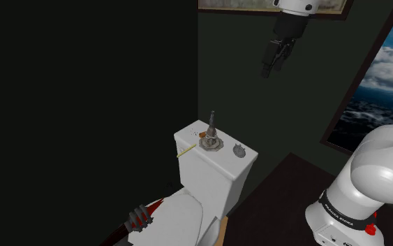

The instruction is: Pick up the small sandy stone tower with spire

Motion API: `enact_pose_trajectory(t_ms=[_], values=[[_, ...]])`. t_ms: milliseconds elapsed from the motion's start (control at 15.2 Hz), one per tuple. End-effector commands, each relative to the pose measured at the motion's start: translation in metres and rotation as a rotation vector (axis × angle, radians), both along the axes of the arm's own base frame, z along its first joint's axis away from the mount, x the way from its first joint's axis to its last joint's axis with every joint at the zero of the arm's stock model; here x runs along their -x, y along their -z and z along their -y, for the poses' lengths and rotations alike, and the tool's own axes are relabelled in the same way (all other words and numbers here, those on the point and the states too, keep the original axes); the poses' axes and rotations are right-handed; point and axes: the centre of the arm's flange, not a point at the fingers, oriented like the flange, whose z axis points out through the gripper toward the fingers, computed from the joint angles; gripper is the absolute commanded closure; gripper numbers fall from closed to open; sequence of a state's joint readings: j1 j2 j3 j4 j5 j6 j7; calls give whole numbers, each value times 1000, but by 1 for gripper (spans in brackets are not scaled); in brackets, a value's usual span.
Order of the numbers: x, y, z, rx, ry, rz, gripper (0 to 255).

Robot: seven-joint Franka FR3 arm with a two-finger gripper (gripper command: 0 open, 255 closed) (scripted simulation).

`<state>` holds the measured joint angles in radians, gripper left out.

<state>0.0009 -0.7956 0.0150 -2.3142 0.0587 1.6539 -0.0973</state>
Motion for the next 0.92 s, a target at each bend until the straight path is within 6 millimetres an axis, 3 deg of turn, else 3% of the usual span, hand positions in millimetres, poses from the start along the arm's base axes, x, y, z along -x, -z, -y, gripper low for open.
enact_pose_trajectory(t_ms=[0,858], values=[[0,0,0,0,0,0,0],[-124,114,27,23,30,-5,0]])
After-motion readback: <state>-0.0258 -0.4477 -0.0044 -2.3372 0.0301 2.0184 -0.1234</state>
